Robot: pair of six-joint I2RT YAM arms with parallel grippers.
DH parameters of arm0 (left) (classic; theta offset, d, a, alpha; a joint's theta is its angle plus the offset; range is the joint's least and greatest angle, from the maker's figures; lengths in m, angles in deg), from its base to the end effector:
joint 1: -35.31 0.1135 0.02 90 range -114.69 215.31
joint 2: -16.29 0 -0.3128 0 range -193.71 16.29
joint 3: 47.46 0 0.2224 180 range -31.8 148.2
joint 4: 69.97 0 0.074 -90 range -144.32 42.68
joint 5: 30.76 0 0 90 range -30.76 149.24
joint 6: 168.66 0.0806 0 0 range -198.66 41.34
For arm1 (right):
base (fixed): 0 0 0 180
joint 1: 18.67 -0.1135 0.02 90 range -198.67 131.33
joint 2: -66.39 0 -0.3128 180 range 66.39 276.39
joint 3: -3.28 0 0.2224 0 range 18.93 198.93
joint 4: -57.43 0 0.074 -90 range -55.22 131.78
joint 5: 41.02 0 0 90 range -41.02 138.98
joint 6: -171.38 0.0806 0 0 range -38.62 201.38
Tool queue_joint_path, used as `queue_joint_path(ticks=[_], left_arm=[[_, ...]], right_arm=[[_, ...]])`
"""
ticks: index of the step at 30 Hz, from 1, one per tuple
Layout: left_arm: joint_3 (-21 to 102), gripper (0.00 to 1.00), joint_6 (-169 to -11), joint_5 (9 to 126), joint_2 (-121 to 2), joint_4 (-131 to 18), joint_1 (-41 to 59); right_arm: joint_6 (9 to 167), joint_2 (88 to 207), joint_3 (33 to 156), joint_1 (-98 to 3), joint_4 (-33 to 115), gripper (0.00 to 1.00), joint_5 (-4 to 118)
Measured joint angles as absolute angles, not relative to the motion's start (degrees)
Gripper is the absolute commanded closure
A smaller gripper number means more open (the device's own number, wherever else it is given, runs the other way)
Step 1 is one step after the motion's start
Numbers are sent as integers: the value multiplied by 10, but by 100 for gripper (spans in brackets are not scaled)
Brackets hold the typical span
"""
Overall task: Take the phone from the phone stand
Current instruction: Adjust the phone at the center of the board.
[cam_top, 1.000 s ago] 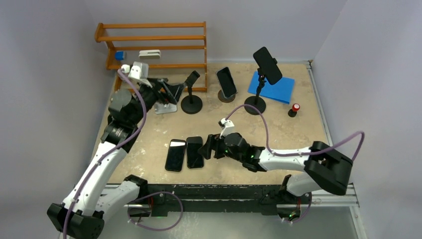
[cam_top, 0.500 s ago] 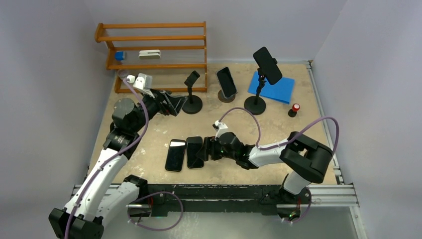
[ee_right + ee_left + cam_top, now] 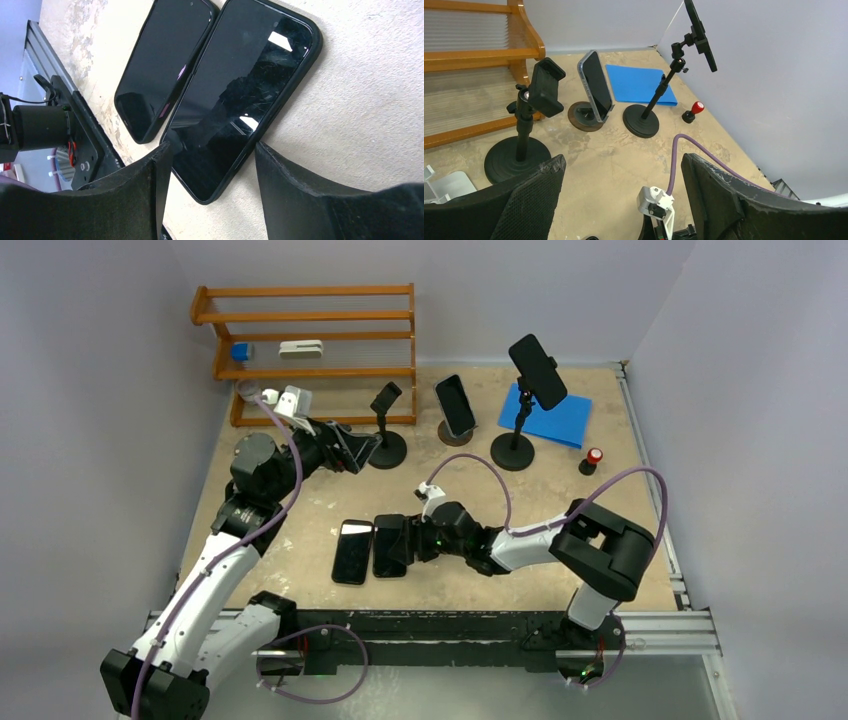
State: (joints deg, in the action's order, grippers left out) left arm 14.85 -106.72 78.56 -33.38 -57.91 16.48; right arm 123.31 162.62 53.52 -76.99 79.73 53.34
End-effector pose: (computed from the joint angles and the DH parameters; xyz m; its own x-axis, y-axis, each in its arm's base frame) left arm 0.1661 -0.0848 0.4021 -0.2821 -0.3728 -0.8840 0.5496 0.6924 -0.4674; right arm 0.1785 0.3009 0.2025 -0.7484 0.0560 -0.6609 -0.5175 0.5740 0.6346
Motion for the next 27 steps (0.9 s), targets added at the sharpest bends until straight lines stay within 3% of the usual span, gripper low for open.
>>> queue_joint_path(ticks=[9,18,22,27], left_arm=[[149,17,-1072,788,-337,-580,165],[149,17,-1076,788,-337,-581,165],[149,17,-1076,788,-337,-581,165],[149,18,-1076,787,-336,-581,165]], right_arm=[[1222,1628,538,-770,796,38,552],[1217,1628,543,-770,788,32,559],[1212,1572,543,-770,741,25,531],[1171,1402,554,-770,662,19,436]])
